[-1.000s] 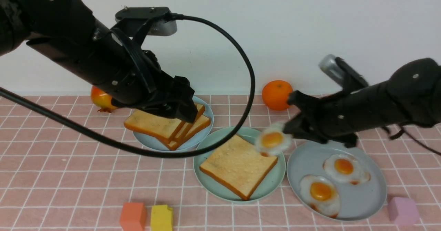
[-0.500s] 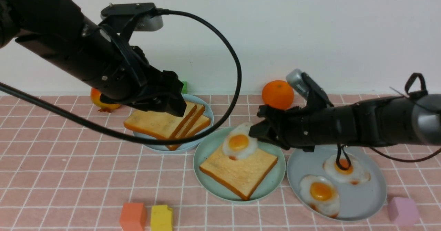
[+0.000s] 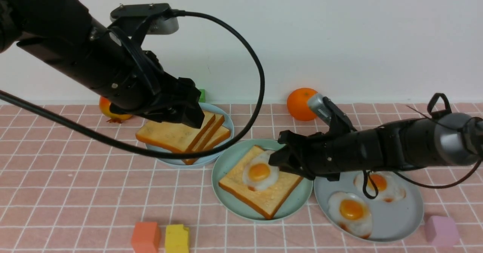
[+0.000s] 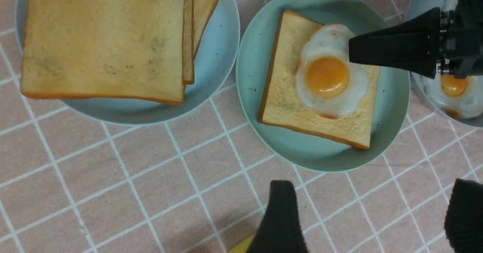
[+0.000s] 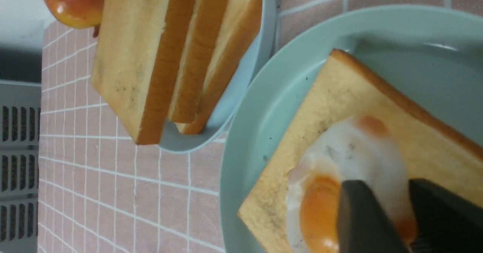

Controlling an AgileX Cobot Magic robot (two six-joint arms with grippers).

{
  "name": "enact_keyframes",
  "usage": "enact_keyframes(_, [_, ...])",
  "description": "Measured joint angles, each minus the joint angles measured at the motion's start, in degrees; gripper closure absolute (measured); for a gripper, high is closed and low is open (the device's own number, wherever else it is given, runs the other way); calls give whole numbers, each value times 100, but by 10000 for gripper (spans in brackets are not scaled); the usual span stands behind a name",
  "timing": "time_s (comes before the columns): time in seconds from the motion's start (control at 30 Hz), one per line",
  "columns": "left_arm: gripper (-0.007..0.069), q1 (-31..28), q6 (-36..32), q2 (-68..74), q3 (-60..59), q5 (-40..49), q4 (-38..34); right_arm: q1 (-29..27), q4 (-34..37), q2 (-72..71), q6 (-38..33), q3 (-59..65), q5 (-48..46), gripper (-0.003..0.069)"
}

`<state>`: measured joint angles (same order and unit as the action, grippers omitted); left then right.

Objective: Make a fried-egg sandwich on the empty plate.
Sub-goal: Use the right arm to place the fried egg on the slice of bread in the middle, then use the left arm to grab a slice of bread

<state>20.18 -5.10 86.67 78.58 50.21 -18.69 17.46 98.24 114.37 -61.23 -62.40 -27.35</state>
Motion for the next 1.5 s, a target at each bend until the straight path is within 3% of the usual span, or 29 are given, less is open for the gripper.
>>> enact_keyframes(0.07, [44, 0, 0, 0, 0, 0, -7, 0, -162, -143, -90, 0, 0, 251])
enact_keyframes(0.13, [44, 0, 0, 0, 0, 0, -14, 0, -299, -243, -117, 0, 0, 191])
enact_keyframes(0.17, [44, 0, 18, 0, 0, 0, -19, 0, -566, -480, -132, 0, -5, 116])
enact_keyframes(0.23, [44, 0, 101, 0, 0, 0, -24, 0, -1030, -780, -120, 0, -62, 64])
enact_keyframes(0.37, [44, 0, 381, 0, 0, -112, 52, 0, -2461, -1460, 360, 0, -358, 36])
enact_keyframes(0.43, [44, -26, 683, 0, 0, -267, 291, 0, -3912, -1922, 1440, -53, -644, 54])
enact_keyframes(0.5, [44, -85, 831, 0, 0, -334, 391, 0, -4752, -2083, 2019, -114, -800, 73])
enact_keyframes(0.57, [46, -346, 1049, 11, 0, -375, 461, 0, -6716, -2422, 3735, -300, -1225, 123])
enact_keyframes(0.67, [50, -811, 1090, 91, 0, -388, 375, 31, -8646, -2733, 5444, -472, -1710, 170])
enact_keyframes(0.73, [54, -1032, 1065, 159, 0, -401, 254, 67, -9255, -2845, 6043, -485, -1828, 182])
enact_keyframes(0.77, [61, -1322, 939, 293, 0, -407, 12, 121, -9763, -3034, 6698, -475, -1922, 188])
enact_keyframes(0.8, [63, -1391, 914, 334, 0, -407, -25, 137, -9824, -3084, 6766, -465, -1922, 189])
enact_keyframes(0.83, [69, -1623, 730, 494, 0, -407, -321, 219, -9988, -3256, 7179, -422, -1934, 190])
enact_keyframes(0.93, [79, -2103, 71, 949, 0, -427, -1319, 559, -9957, -3631, 7482, -142, -1818, 175])
enact_keyframes(1.2, [80, -2883, -1560, 2202, 0, -608, -3514, 1461, -9476, -3808, 7185, 397, -1615, 139])
enact_keyframes(1.5, [80, -3032, -2445, 3352, 120, -685, -4571, 1722, -9308, -3819, 7053, 399, -1439, 139])
